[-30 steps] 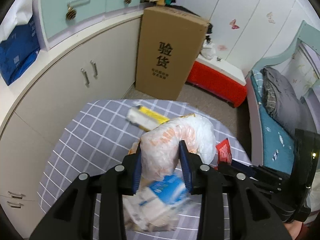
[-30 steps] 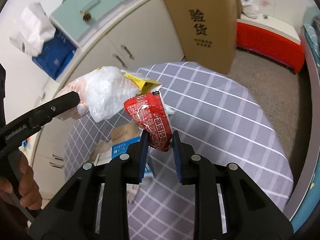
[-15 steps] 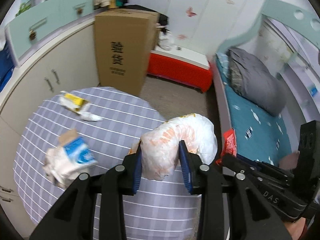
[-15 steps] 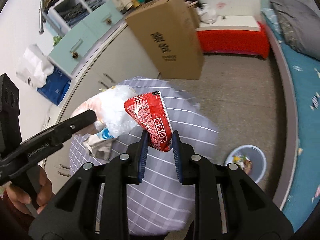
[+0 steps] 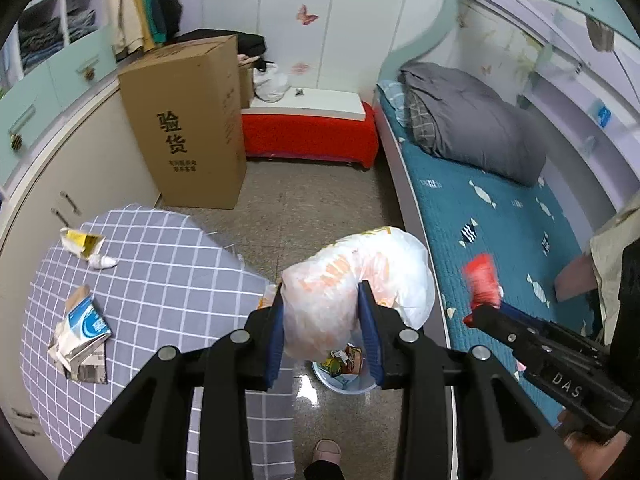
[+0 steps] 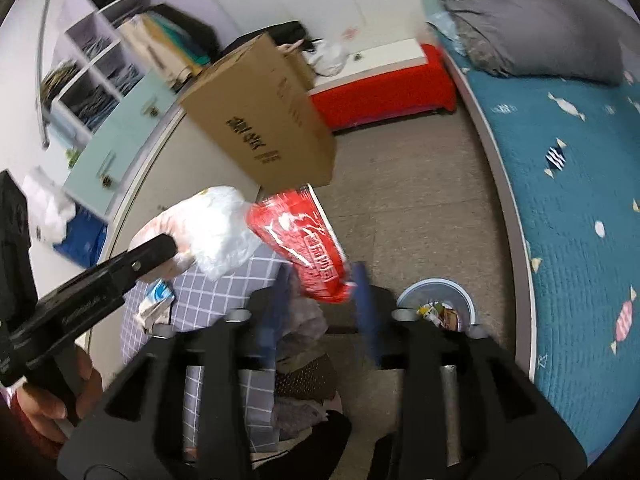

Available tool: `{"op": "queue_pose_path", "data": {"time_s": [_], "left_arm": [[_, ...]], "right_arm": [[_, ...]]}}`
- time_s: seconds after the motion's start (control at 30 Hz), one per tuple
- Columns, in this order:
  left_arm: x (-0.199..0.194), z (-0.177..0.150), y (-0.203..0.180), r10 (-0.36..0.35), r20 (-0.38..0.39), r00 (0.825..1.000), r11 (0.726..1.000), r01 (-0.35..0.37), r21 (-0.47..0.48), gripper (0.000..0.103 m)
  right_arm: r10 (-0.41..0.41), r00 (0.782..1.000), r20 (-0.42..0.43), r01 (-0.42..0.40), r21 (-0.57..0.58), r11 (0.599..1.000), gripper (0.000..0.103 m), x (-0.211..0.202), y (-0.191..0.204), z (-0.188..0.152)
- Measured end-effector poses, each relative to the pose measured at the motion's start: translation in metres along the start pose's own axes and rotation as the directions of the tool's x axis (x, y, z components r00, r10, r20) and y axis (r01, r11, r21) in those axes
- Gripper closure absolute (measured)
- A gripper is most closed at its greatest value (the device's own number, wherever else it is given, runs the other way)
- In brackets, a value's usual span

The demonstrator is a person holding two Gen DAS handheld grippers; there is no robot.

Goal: Collect trash
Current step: 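Carry both items over the blue basin and open both tools to drop them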

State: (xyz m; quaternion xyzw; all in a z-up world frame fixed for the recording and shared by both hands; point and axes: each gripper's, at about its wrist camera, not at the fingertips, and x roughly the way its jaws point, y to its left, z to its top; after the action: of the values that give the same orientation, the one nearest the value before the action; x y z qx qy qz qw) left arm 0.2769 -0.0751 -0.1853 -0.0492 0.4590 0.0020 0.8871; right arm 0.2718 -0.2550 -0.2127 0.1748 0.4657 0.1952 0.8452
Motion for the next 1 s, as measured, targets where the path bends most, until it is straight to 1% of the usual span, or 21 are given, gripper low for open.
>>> {"op": "queue_pose_path", "data": {"time_s": [0.13,0.37,0.73,1.0], "left_arm": [[0.008,0.005,-0.022,-0.002,-0.015,1.000,0.999,0.002,0.034,0.070],[0.020,0.009,-0.054,-0.025,-0.036,0.999,0.995,0.028,0.091,0.070],[0.036,0.010,-0.091,-0.057,-0.072,0.996,0.984,0.068,0.165,0.069],[0.047,0.018,-0.108,-0.076,-0.083,0.994,0.977,0.091,0.192,0.068]], "right_arm": [[-0.013,1.000,0.008,0.012,0.040,0.999,0.048,-0.005,-0.022,0.001],[-0.036,0.999,0.031,0.034,0.053,0.998,0.048,-0.023,-0.043,0.003],[-0.109,0.991,0.079,0.102,0.089,0.991,0.045,-0.045,-0.061,0.003],[-0.136,0.984,0.118,0.123,0.107,0.987,0.041,-0.057,-0.065,0.005]]}}
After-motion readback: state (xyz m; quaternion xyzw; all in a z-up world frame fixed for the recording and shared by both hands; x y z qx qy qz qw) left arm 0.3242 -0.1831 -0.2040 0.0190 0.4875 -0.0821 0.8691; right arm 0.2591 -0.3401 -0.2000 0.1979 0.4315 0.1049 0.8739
